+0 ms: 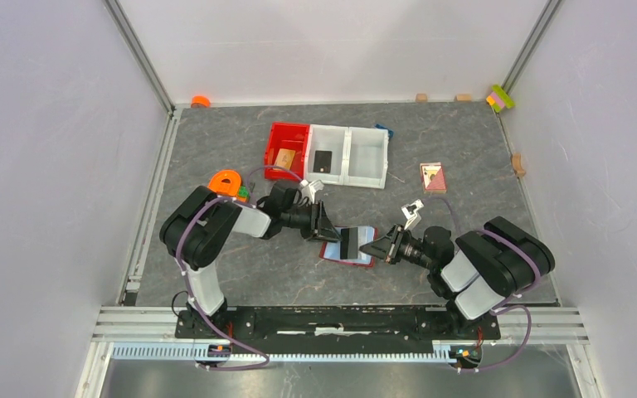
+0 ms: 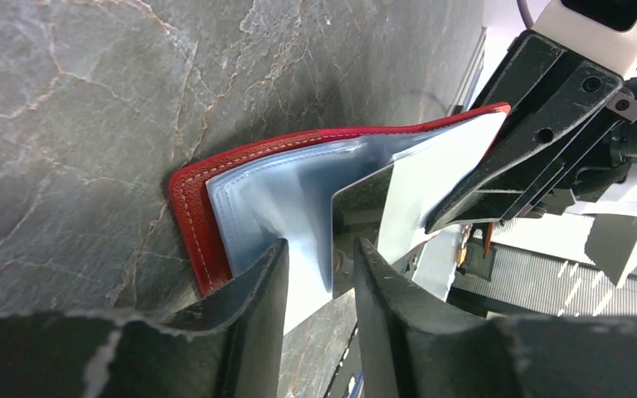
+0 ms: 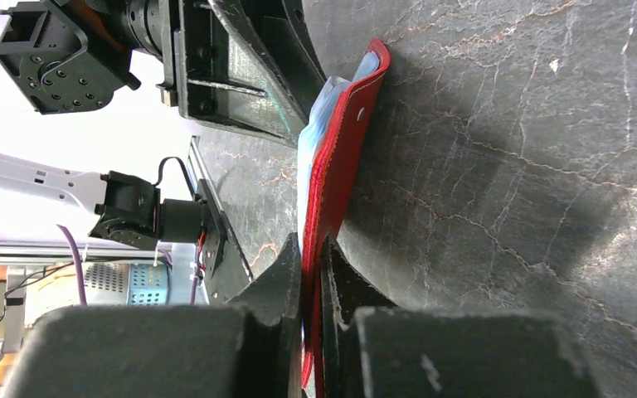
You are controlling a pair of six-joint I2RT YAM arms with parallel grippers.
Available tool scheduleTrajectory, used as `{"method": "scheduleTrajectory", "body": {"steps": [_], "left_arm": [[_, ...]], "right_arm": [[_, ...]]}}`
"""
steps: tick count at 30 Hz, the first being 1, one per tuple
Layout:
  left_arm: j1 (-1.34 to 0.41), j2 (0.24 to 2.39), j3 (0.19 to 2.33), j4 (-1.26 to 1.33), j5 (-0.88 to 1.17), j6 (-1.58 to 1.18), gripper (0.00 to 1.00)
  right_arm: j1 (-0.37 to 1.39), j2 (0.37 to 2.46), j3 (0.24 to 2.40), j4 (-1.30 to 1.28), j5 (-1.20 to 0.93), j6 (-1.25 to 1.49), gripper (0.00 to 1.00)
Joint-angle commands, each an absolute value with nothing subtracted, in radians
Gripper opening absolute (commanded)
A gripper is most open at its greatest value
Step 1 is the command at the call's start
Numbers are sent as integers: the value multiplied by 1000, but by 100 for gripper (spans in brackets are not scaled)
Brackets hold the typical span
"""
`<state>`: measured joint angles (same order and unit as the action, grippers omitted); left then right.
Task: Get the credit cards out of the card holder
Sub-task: Remove the credit card from the card holder.
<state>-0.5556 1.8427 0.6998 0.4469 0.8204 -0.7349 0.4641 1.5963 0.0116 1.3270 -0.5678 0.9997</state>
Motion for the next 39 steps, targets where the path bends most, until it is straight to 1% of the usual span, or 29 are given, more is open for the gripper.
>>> {"method": "scheduleTrajectory", "body": {"steps": [1, 5, 10, 14, 19, 22, 25, 26, 27, 33, 39], "left_arm": [[-554, 1846, 696, 510, 844, -769, 44], [-559, 1876, 689, 609, 891, -828, 45], [-565, 1896, 681, 701, 929, -883, 38], [-572, 1892, 677, 747, 944, -905, 37], [-572, 1907, 655, 911, 978, -1005, 37], [-570, 1917, 651, 955, 988, -1029, 25], [-556, 1917, 645, 957, 983, -1029, 8], [-550, 1915, 639, 965, 980, -1033, 4], [-542, 1914, 635, 975, 978, -1039, 2], [-506, 1915, 603, 1054, 973, -1083, 2], [-460, 1903, 566, 1100, 953, -1103, 2]], "right_arm": [[466, 1574, 11, 1417, -583, 1007, 0], [466, 1576, 12, 1433, -589, 1022, 0], [467, 1578, 14, 1442, -592, 1029, 0], [468, 1597, 12, 1490, -600, 1058, 0], [467, 1609, 12, 1510, -602, 1070, 0], [467, 1608, 12, 1506, -597, 1067, 0], [466, 1603, 12, 1488, -593, 1054, 0], [466, 1600, 12, 1482, -592, 1050, 0], [465, 1600, 12, 1479, -591, 1046, 0], [420, 1593, 5, 1490, -623, 1044, 0], [359, 1586, 18, 1411, -656, 976, 0]]}}
